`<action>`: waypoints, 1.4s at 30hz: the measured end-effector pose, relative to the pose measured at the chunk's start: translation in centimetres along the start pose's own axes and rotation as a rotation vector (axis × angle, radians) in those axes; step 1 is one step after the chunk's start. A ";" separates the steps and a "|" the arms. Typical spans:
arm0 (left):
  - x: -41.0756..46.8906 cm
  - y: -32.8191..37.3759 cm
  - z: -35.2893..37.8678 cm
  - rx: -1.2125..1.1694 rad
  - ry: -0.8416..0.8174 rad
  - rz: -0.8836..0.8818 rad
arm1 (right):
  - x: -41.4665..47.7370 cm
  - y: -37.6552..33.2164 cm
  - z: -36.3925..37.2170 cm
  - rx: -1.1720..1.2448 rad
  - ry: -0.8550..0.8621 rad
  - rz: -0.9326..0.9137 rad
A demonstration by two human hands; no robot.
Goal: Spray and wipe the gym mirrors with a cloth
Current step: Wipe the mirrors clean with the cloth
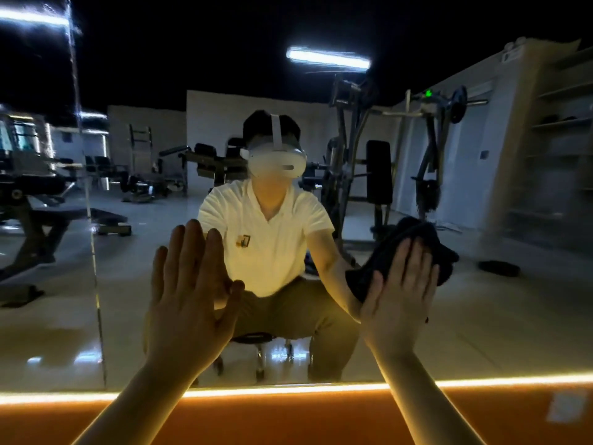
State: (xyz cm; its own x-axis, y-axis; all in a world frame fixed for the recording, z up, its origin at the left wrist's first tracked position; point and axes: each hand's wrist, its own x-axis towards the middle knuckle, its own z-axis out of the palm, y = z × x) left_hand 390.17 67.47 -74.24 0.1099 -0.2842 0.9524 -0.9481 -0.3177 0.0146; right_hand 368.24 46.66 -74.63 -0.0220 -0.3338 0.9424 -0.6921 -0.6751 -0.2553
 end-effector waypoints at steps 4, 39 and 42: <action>-0.4 -0.2 -0.5 -0.011 0.004 0.028 | -0.9 -3.1 0.1 0.067 -0.020 0.081; -5.9 -4.3 -1.9 -0.027 -0.084 0.085 | -11.5 -10.2 0.5 0.057 -0.341 -0.796; -6.1 -4.5 -1.9 -0.028 -0.101 0.093 | -12.0 -10.2 0.4 -0.003 -0.374 -0.869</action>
State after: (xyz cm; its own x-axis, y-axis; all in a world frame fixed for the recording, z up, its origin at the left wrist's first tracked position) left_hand 393.21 72.36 -79.57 0.0495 -0.4016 0.9145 -0.9634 -0.2608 -0.0624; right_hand 375.86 57.30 -83.45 0.7346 0.0957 0.6717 -0.3593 -0.7849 0.5048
